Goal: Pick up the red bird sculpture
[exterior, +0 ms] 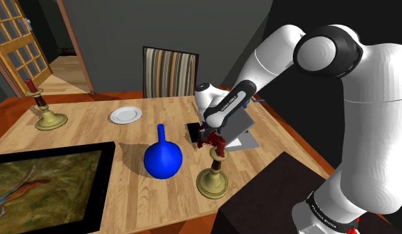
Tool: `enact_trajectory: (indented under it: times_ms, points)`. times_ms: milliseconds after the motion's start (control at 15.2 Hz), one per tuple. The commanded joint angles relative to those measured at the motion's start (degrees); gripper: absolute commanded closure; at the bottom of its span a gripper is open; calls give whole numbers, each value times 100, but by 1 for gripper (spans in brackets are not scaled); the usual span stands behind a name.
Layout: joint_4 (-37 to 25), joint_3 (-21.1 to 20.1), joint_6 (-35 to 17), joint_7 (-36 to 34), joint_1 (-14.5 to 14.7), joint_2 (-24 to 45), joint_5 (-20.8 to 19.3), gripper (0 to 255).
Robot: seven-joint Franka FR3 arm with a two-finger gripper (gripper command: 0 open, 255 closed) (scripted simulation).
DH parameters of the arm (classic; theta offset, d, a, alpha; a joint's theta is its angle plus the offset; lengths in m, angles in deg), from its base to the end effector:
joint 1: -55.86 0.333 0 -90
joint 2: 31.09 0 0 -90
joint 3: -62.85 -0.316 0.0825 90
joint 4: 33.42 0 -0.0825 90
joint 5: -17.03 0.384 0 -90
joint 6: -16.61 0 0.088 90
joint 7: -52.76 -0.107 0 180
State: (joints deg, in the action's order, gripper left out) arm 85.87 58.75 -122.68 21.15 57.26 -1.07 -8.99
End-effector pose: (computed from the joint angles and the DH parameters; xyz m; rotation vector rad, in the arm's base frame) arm 0.5624 0.0537 0.1574 2.8677 -0.1305 -0.1200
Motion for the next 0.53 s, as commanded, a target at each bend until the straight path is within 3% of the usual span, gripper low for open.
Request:
enact_trajectory:
  times_ms: [0,66,462]
  points:
    - [4,12,-46,-26,9,42,-22,0]
    - [-4,11,-40,-21,7,44,-19,255]
    - [-8,12,-41,-19,6,47,-19,255]
